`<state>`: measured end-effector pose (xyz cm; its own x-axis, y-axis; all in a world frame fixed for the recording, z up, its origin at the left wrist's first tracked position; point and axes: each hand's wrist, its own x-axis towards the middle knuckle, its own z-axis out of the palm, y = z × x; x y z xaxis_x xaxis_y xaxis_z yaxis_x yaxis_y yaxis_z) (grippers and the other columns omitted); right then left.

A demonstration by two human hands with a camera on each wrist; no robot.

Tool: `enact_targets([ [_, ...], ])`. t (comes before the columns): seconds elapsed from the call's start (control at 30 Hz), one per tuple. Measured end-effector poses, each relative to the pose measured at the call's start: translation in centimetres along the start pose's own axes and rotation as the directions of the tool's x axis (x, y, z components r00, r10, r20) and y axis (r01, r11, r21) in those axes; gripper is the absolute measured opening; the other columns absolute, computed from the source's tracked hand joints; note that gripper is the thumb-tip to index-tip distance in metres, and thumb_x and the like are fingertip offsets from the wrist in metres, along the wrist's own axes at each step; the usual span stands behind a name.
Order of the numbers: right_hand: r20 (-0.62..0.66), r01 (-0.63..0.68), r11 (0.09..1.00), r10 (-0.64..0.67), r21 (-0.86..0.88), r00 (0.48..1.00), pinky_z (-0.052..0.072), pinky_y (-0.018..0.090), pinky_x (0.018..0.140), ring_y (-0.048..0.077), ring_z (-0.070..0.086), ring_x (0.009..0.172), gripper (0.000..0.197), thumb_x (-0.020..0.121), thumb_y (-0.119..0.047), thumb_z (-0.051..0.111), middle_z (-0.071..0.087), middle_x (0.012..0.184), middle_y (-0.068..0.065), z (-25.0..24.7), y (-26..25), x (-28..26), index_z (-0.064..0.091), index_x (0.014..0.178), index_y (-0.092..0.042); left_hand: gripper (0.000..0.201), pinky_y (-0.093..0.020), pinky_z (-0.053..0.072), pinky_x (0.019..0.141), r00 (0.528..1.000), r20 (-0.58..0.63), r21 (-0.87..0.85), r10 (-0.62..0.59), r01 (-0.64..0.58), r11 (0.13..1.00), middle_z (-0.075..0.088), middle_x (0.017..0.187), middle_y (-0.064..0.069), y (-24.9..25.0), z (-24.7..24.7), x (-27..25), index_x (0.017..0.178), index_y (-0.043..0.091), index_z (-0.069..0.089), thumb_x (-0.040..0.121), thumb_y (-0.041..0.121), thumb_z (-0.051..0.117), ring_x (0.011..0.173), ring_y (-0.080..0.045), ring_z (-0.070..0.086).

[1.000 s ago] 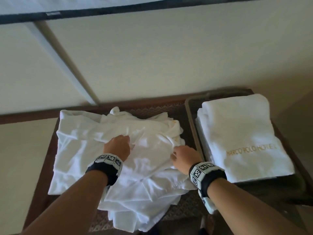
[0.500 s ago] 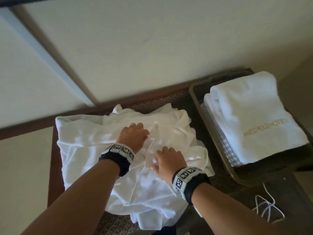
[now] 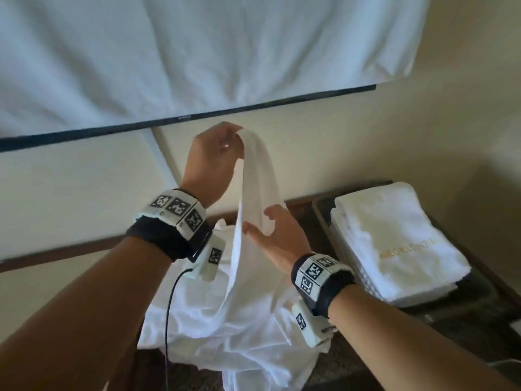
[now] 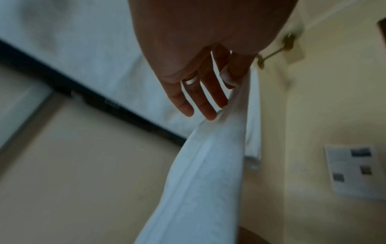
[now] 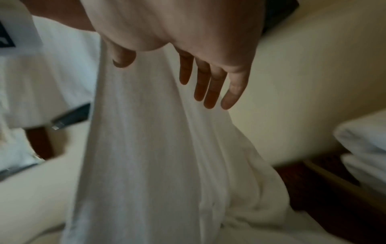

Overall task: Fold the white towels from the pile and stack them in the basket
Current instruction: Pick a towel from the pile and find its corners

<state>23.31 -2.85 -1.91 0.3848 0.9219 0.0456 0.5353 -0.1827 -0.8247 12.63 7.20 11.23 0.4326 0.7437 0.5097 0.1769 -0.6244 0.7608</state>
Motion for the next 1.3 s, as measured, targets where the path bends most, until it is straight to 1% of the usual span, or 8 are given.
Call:
enact_targets([
  [0.3,-0.091,0.322,0.947,-0.322,-0.016,0.942,0.050,0.038,0.073,0.015,0.050,0.074,0.056,0.080,-0.076,0.053,0.048,0.079,-0.008,-1.3,-15.5,-9.3,0.040,0.091,-0.023,0.016,-0.028,0.045,0.063,0.964,-0.230,0.263,0.132,-0.069,0.962,0.067,0.075,-0.003,15.7,-9.5,-3.8,0.085,0.009,0.070,0.092,0.017,0.057,0.067,-0.010,0.055],
  [0.53,-0.141,0.400,0.911,-0.411,-0.098,0.901,0.052,0.040,0.067,0.032,0.059,0.071,0.021,0.085,-0.031,0.054,0.061,0.070,0.004,-2.1,-19.7,-12.3,0.044,0.074,-0.017,0.024,-0.033,0.057,0.076,0.909,-0.348,0.269,0.228,-0.137,0.953,0.073,0.069,0.009,22.1,-19.1,-8.9,0.080,0.028,0.069,0.089,0.012,0.053,0.076,-0.015,0.073],
  [0.73,-0.234,0.602,0.778,-0.561,0.180,0.794,0.051,0.031,0.074,0.016,0.060,0.079,0.014,0.088,-0.029,0.066,0.066,0.089,-0.002,-2.8,-26.4,-15.4,0.066,0.096,-0.018,0.031,-0.041,0.060,0.072,0.900,-0.402,0.060,0.170,-0.160,0.985,0.061,0.076,0.015,23.9,-28.8,-14.9,0.083,0.038,0.072,0.094,0.012,0.059,0.075,-0.018,0.063],
  [0.87,0.139,0.679,0.724,-0.690,0.119,0.711,0.043,0.025,0.098,0.010,0.053,0.120,0.062,0.086,-0.020,0.064,0.056,0.133,-0.011,1.6,-32.6,-18.6,0.042,0.141,-0.038,0.029,-0.039,0.059,0.068,0.968,-0.221,-0.117,0.122,-0.150,0.982,0.063,0.080,0.007,24.0,-34.2,-21.0,0.091,0.027,0.067,0.097,0.001,0.056,0.069,-0.014,0.063],
  [1.0,0.277,0.717,0.691,-0.708,0.086,0.649,0.051,0.045,0.085,0.024,0.062,0.085,0.028,0.079,-0.017,0.059,0.067,0.098,0.015,7.9,-37.8,-23.1,0.063,0.105,-0.006,0.029,-0.033,0.056,0.059,0.982,-0.186,-0.275,0.023,-0.075,0.959,0.062,0.076,0.004,22.2,-41.4,-27.2,0.086,0.027,0.064,0.103,0.008,0.050,0.064,-0.016,0.061],
  [1.1,0.160,0.743,0.669,-0.736,0.017,0.658,0.043,0.033,0.068,0.011,0.050,0.067,0.008,0.088,-0.012,0.057,0.058,0.073,-0.001,11.4,-40.5,-25.7,0.058,0.080,-0.013,0.032,-0.039,0.055,0.066,0.953,-0.278,-0.378,-0.122,0.008,0.926,0.064,0.078,0.002,20.0,-46.9,-31.4,0.084,0.029,0.064,0.103,0.009,0.047,0.071,-0.026,0.062],
  [1.23,0.073,0.749,0.661,-0.750,0.044,0.657,0.042,0.029,0.065,0.012,0.052,0.071,0.018,0.093,-0.010,0.043,0.057,0.077,-0.006,15.3,-43.3,-29.0,0.053,0.084,-0.023,0.016,-0.045,0.057,0.078,0.940,-0.245,-0.561,-0.237,0.063,0.826,0.069,0.094,-0.002,17.4,-50.4,-35.2,0.105,0.022,0.065,0.100,0.027,0.050,0.083,-0.028,0.064],
  [1.3,0.054,0.735,0.672,-0.740,0.088,0.670,0.046,0.034,0.073,0.019,0.056,0.080,0.013,0.097,-0.012,0.039,0.060,0.086,0.001,16.6,-44.4,-30.5,0.051,0.095,-0.016,0.049,-0.045,0.055,0.089,0.944,-0.193,-0.622,-0.267,0.093,0.777,0.070,0.110,-0.005,17.1,-50.5,-36.5,0.124,0.014,0.066,0.099,0.050,0.044,0.098,-0.028,0.068],
])
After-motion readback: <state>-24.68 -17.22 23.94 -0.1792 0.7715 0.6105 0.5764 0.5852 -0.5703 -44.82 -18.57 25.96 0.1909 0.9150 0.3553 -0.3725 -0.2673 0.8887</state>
